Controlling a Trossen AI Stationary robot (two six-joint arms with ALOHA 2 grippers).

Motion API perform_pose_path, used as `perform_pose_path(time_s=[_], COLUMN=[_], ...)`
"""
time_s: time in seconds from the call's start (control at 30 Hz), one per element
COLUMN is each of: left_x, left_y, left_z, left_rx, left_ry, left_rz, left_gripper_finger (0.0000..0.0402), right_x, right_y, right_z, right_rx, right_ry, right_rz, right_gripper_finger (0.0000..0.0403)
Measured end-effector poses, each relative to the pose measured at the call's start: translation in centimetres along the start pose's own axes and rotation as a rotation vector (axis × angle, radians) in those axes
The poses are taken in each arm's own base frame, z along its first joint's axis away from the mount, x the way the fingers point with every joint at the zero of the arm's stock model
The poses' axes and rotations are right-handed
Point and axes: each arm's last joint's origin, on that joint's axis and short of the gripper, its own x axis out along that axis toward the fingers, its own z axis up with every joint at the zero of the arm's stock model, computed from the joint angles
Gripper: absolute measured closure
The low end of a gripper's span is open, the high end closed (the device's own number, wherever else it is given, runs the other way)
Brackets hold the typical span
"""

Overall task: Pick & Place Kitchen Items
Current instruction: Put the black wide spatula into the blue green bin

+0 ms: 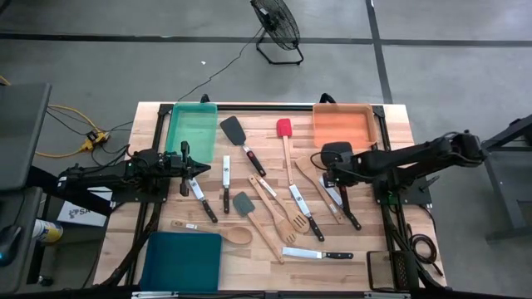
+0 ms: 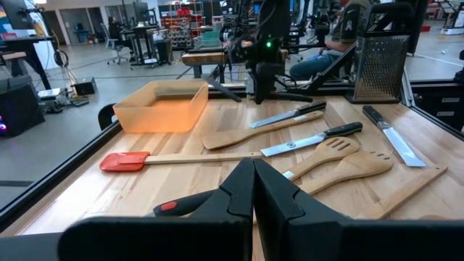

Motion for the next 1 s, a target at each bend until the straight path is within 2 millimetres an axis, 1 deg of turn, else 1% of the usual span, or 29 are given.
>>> perform_pose_path(time_s=[0.27,0.63,0.83,1.0], left_x=[0.0,0.0,0.0,0.0], left_y=[0.0,0.0,0.0,0.0], left_z=[0.0,0.0,0.0,0.1], left_rx=[0.0,-0.007,-0.078,-0.14], left_ry=[0.0,0.0,-0.002,-0.009], left_rz=[0.0,0.0,0.0,0.0], left_gripper_finger=[0.0402,0.0402,0.0402,0.0402], right_x=[-2.2,-3.7,-5.0,-6.0], right_y=[2.3,5.4,7.1,8.3], right_z=[0.3,0.9,1.5,1.8], right_rx=[-0.079,-0.254,-0.343,-0.371], right_ry=[-0.182,-0.464,-0.62,-0.721], right_rz=[0.124,0.351,0.484,0.588], right_gripper_finger=[0.034,0.034,0.034,0.034])
